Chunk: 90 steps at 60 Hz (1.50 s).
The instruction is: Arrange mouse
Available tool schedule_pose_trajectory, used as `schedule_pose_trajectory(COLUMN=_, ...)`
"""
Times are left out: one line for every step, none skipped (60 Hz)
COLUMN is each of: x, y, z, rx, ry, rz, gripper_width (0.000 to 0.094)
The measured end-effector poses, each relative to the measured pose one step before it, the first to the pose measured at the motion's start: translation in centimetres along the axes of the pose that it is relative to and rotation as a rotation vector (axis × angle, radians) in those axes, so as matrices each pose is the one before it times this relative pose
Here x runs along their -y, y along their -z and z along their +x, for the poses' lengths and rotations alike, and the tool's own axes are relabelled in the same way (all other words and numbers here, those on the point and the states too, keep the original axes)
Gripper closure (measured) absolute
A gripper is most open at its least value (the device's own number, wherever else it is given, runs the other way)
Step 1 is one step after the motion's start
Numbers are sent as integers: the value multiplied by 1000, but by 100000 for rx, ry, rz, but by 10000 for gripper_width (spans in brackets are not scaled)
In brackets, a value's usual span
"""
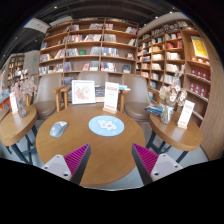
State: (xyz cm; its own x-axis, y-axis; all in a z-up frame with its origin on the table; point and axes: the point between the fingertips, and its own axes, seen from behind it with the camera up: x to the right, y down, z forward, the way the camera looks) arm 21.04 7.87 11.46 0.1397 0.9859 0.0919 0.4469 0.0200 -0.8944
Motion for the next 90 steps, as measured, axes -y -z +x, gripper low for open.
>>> schedule_pose_trajectory(x=-56, y=-3, z=-164, rx=394, ry=323, rz=-59, gripper_width=81)
schedule_pose_trajectory(x=-843, y=-243, z=467, rx=513, ry=477, rz=290, gripper_width=82)
schedule_pose_trajectory(x=-150, y=-83, z=-347, rx=486, ry=302, rz=-71, gripper_width=85)
schedule_pose_trajectory(x=633, y=110, z=-1171, rx=477, ry=77, rz=-419, gripper_width=85)
schedule_pose_trajectory(x=-932, y=-302, z=229, rx=604, ry=396, rz=182, gripper_width=83)
schedule_pose_trajectory(x=647, y=59, z=-1301, rx=593, ry=-62, rz=-504, gripper_width=83)
schedule_pose_trajectory(x=-134, y=-102, z=-712, rx=686, ry=48, rz=-222, gripper_width=83)
schedule_pose_trajectory(x=3, y=341, z=241, rx=1073, ry=170, rz=-266, gripper_width=84)
schedule_pose_trajectory(x=-150, y=-446, z=-1853, rx=465, ry=-109, rz=-164, gripper_width=84)
schedule_pose_trajectory(x=-80, y=-72, z=-872, rx=759, ry=89, rz=-243, gripper_width=83)
schedule_pose_trajectory(x=-104, y=-76, z=-812, rx=765, ry=144, rz=-284, gripper_width=83)
schedule_pose_trajectory(x=-103, y=-44, z=-803, rx=758, ry=156, rz=-319, gripper_width=83)
schedule_pose_trajectory(x=-94, y=-76, z=-816, rx=702, ry=183, rz=-270, gripper_width=82)
schedule_pose_trajectory(x=-98, y=-74, z=-796, rx=769, ry=241, rz=-223, gripper_width=81)
schedule_pose_trajectory(x=-44, y=-80, z=-801, rx=797, ry=346, rz=-146, gripper_width=82)
schedule_pose_trajectory(x=-64, y=-54, z=-799, rx=805, ry=422, rz=-125, gripper_width=83)
schedule_pose_trajectory(x=-53, y=-70, z=-766, rx=788, ry=478, rz=-153, gripper_width=84)
schedule_pose_trajectory(x=-41, y=-67, z=-778, rx=741, ry=480, rz=-185, gripper_width=82)
schedule_pose_trajectory(x=-51, y=-56, z=-755, rx=715, ry=504, rz=-161, gripper_width=82)
schedule_pose_trajectory(x=-52, y=-61, z=-748, rx=727, ry=554, rz=-191, gripper_width=83)
schedule_pose_trajectory(x=-68, y=-46, z=-813, rx=824, ry=527, rz=-259, gripper_width=83)
schedule_pose_trajectory(x=-76, y=-66, z=-836, rx=868, ry=424, rz=-222, gripper_width=83)
schedule_pose_trajectory(x=-49, y=-70, z=-828, rx=867, ry=331, rz=-190, gripper_width=83)
schedule_pose_trajectory(x=-45, y=-85, z=-807, rx=803, ry=270, rz=-143, gripper_width=83)
schedule_pose_trajectory(x=-28, y=-112, z=-780, rx=788, ry=252, rz=-82, gripper_width=84)
schedule_pose_trajectory(x=19, y=-118, z=-813, rx=857, ry=291, rz=-107, gripper_width=82)
schedule_pose_trajectory(x=-6, y=-116, z=-803, rx=848, ry=321, rz=-80, gripper_width=81)
schedule_pose_trajectory(x=48, y=-113, z=-775, rx=820, ry=346, rz=-46, gripper_width=85)
schedule_pose_trajectory(x=8, y=-141, z=-706, rx=705, ry=355, rz=-38, gripper_width=84)
schedule_pose_trajectory(x=11, y=-153, z=-640, rx=581, ry=339, rz=-42, gripper_width=83)
schedule_pose_trajectory(x=-7, y=-175, z=-598, rx=461, ry=285, rz=-49, gripper_width=84)
schedule_pose_trajectory(x=-18, y=-193, z=-551, rx=387, ry=186, rz=-17, gripper_width=82)
schedule_pose_trajectory(x=6, y=-197, z=-532, rx=368, ry=78, rz=21, gripper_width=83)
schedule_pose_trajectory(x=-13, y=-225, z=-491, rx=336, ry=2, rz=19, gripper_width=81)
schedule_pose_trajectory(x=-42, y=-230, z=-443, rx=372, ry=63, rz=-76, gripper_width=82)
schedule_pose_trajectory(x=-22, y=-268, z=-364, rx=315, ry=102, rz=-167, gripper_width=83)
schedule_pose_trajectory(x=-27, y=-272, z=-297, rx=213, ry=183, rz=-184, gripper_width=83)
schedule_pose_trajectory(x=-25, y=-272, z=-211, rx=84, ry=195, rz=-143, gripper_width=82)
schedule_pose_trajectory(x=-20, y=-303, z=-173, rx=-52, ry=144, rz=-155, gripper_width=81)
schedule_pose_trajectory(x=-2, y=-344, z=-61, rx=-256, ry=110, rz=-177, gripper_width=83)
schedule_pose_trajectory(x=22, y=-356, z=-36, rx=-383, ry=50, rz=-142, gripper_width=84)
schedule_pose_trajectory(x=35, y=-341, z=-51, rx=-444, ry=-4, rz=-84, gripper_width=83)
schedule_pose_trajectory(x=49, y=-382, z=3, rx=-358, ry=14, rz=0, gripper_width=84)
schedule_pose_trajectory(x=62, y=-356, z=24, rx=-311, ry=31, rz=65, gripper_width=84)
schedule_pose_trajectory(x=10, y=-370, z=50, rx=-406, ry=1, rz=27, gripper_width=83)
schedule_pose_trajectory(x=33, y=-431, z=66, rx=-528, ry=-73, rz=-60, gripper_width=83)
schedule_pose_trajectory(x=36, y=-426, z=110, rx=-654, ry=-177, rz=-153, gripper_width=82)
schedule_pose_trajectory(x=16, y=-448, z=133, rx=-713, ry=-241, rz=-242, gripper_width=82)
schedule_pose_trajectory(x=5, y=-436, z=131, rx=-597, ry=-279, rz=-321, gripper_width=83)
schedule_pose_trajectory(x=-6, y=-457, z=42, rx=-382, ry=-243, rz=-346, gripper_width=83)
schedule_pose_trajectory(x=-12, y=-433, z=33, rx=-222, ry=-343, rz=-334, gripper_width=84)
schedule_pose_trajectory(x=29, y=-474, z=-8, rx=-115, ry=-401, rz=-306, gripper_width=82)
schedule_pose_trajectory(x=14, y=-432, z=-14, rx=-61, ry=-381, rz=-296, gripper_width=85)
schedule_pose_trajectory(x=19, y=-434, z=-74, rx=-52, ry=-362, rz=-234, gripper_width=84)
schedule_pose_trajectory(x=54, y=-429, z=-43, rx=-51, ry=-214, rz=-190, gripper_width=84)
schedule_pose_trajectory(x=121, y=-418, z=2, rx=-134, ry=-139, rz=-117, gripper_width=86)
schedule_pose_trajectory(x=98, y=-433, z=2, rx=-256, ry=-78, rz=-88, gripper_width=85)
schedule_pose_trajectory(x=167, y=-284, z=-31, rx=-288, ry=-8, rz=-211, gripper_width=81)
schedule_pose_trajectory(x=104, y=-387, z=-1, rx=-349, ry=101, rz=-41, gripper_width=81)
schedule_pose_trajectory(x=167, y=-388, z=14, rx=-277, ry=191, rz=66, gripper_width=83)
schedule_pose_trajectory(x=195, y=-385, z=17, rx=-232, ry=263, rz=126, gripper_width=84)
schedule_pose_trajectory(x=189, y=-398, z=-18, rx=-228, ry=228, rz=84, gripper_width=85)
schedule_pose_trajectory(x=152, y=-732, z=-38, rx=-419, ry=147, rz=123, gripper_width=85)
schedule_pose_trajectory(x=138, y=-333, z=28, rx=-391, ry=62, rz=50, gripper_width=83)
schedule_pose_trajectory(x=128, y=-331, z=16, rx=-390, ry=18, rz=-49, gripper_width=81)
schedule_pose_trajectory(x=135, y=-321, z=14, rx=-314, ry=-24, rz=-123, gripper_width=84)
schedule_pose_trajectory(x=140, y=-309, z=-8, rx=-198, ry=-102, rz=-170, gripper_width=84)
schedule_pose_trajectory(x=234, y=-155, z=98, rx=43, ry=-168, rz=-299, gripper_width=85)
schedule_pose_trajectory(x=193, y=-301, z=-1, rx=11, ry=-204, rz=-99, gripper_width=87)
schedule_pose_trajectory(x=168, y=-291, z=-39, rx=10, ry=-214, rz=-53, gripper_width=84)
schedule_pose_trajectory(x=153, y=-306, z=-12, rx=-51, ry=-180, rz=-60, gripper_width=84)
schedule_pose_trajectory(x=130, y=-303, z=3, rx=-165, ry=-197, rz=-174, gripper_width=84)
schedule_pose_trajectory(x=126, y=-292, z=15, rx=-152, ry=-183, rz=-239, gripper_width=83)
schedule_pose_trajectory(x=43, y=-412, z=-101, rx=-159, ry=-85, rz=-257, gripper_width=84)
schedule_pose_trajectory(x=113, y=-291, z=-35, rx=210, ry=-207, rz=-321, gripper_width=86)
schedule_pose_trajectory(x=89, y=-280, z=-55, rx=278, ry=-260, rz=-351, gripper_width=85)
schedule_pose_trajectory(x=76, y=-309, z=-42, rx=326, ry=-344, rz=-415, gripper_width=83)
schedule_pose_trajectory(x=65, y=-301, z=-66, rx=294, ry=-371, rz=-472, gripper_width=83)
schedule_pose_trajectory(x=32, y=-281, z=-129, rx=111, ry=-440, rz=-492, gripper_width=83)
schedule_pose_trajectory(x=30, y=-315, z=7, rx=1, ry=-402, rz=-504, gripper_width=84)
schedule_pose_trajectory(x=-1, y=-282, z=-10, rx=-55, ry=-383, rz=-584, gripper_width=84)
schedule_pose_trajectory(x=-12, y=-254, z=-2, rx=-28, ry=-303, rz=-617, gripper_width=86)
schedule_pose_trajectory(x=17, y=-232, z=-15, rx=63, ry=-252, rz=-509, gripper_width=84)
schedule_pose_trajectory(x=30, y=-252, z=-60, rx=216, ry=-250, rz=-377, gripper_width=84)
schedule_pose_trajectory(x=64, y=-220, z=-56, rx=238, ry=-240, rz=-308, gripper_width=84)
schedule_pose_trajectory(x=84, y=-319, z=-128, rx=238, ry=-252, rz=-314, gripper_width=85)
schedule_pose_trajectory(x=89, y=-274, z=-41, rx=286, ry=-148, rz=-313, gripper_width=85)
schedule_pose_trajectory(x=41, y=-225, z=-25, rx=236, ry=-90, rz=-390, gripper_width=81)
schedule_pose_trajectory(x=45, y=-230, z=-20, rx=164, ry=-110, rz=-401, gripper_width=80)
schedule_pose_trajectory(x=43, y=-255, z=-39, rx=162, ry=-145, rz=-393, gripper_width=81)
